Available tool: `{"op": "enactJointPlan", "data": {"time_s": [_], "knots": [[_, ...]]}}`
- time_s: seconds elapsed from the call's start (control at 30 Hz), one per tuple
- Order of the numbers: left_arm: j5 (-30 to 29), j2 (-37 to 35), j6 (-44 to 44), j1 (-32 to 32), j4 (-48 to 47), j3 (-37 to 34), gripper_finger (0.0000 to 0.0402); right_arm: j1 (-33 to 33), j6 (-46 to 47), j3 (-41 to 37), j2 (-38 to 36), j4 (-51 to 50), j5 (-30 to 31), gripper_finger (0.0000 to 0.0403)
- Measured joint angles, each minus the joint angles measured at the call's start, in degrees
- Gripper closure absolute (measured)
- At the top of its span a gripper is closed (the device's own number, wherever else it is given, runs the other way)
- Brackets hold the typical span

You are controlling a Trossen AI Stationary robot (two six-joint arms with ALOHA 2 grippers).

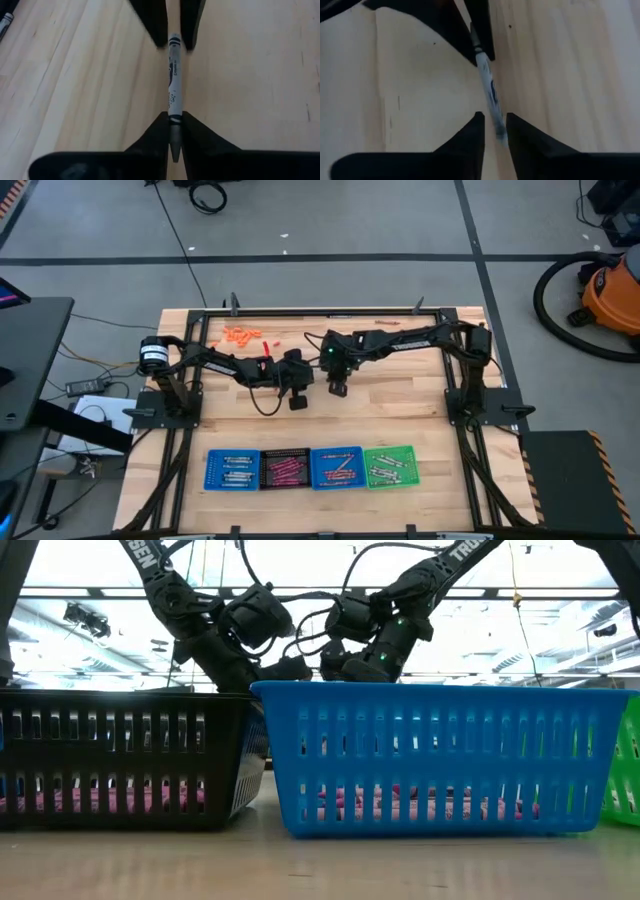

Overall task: Sort crayons
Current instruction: Put the white crayon into the green bin

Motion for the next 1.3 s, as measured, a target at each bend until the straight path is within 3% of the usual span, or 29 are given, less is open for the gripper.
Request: {"op": "enactJointPlan", "data": {"time_s": [0.13, 0.37, 0.73, 1.03, 1.3], "knots": [[0.94, 0.00, -1.07, -0.05, -0.03, 0.00, 0.0367, -0.26, 0.46, 0.00, -3.77, -4.60, 2.11, 0.0294], [3.55, 0.00, -6.06, -4.69, 0.20, 1.95, 0.0366, 0.29, 4.60, -2.24, -12.83, -16.16, 11.19, 0.0293], [1.49, 1.57, -9.40, -14.28, -0.70, 10.94, 0.0365, 3.65, 19.70, -19.62, -30.12, -17.53, 23.31, 0.0294], [-0.11, 11.18, -9.60, -19.11, -7.71, 27.35, 0.0365, 7.21, 30.24, -28.56, -39.87, -17.51, 28.47, 0.0294], [-0.55, 20.87, -13.63, -21.62, -16.98, 43.06, 0.0365, 8.53, 32.70, -30.62, -44.78, -19.38, 30.07, 0.0294]]}}
